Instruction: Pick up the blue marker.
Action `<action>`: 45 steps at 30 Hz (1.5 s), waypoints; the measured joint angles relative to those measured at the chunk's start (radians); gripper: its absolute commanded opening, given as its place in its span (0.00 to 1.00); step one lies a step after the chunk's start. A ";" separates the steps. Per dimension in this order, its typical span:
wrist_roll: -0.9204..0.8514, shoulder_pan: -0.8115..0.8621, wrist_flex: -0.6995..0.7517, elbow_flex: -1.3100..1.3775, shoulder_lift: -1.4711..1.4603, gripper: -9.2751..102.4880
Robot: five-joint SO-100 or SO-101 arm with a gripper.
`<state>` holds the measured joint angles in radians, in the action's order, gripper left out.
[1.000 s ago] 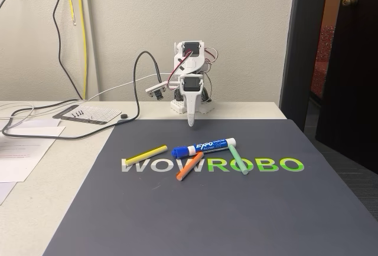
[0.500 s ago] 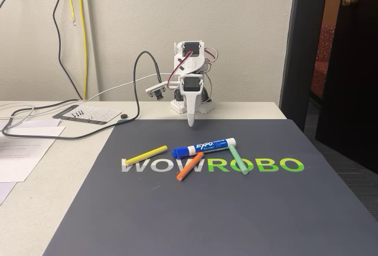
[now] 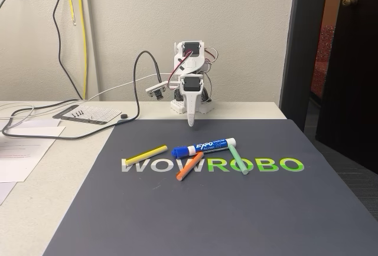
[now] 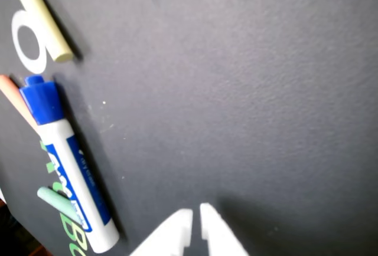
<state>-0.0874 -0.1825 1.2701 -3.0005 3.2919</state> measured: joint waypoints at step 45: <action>-0.098 -0.146 -0.267 0.380 -0.278 0.08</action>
<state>-0.1856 -0.3283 1.0032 -2.6200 3.0143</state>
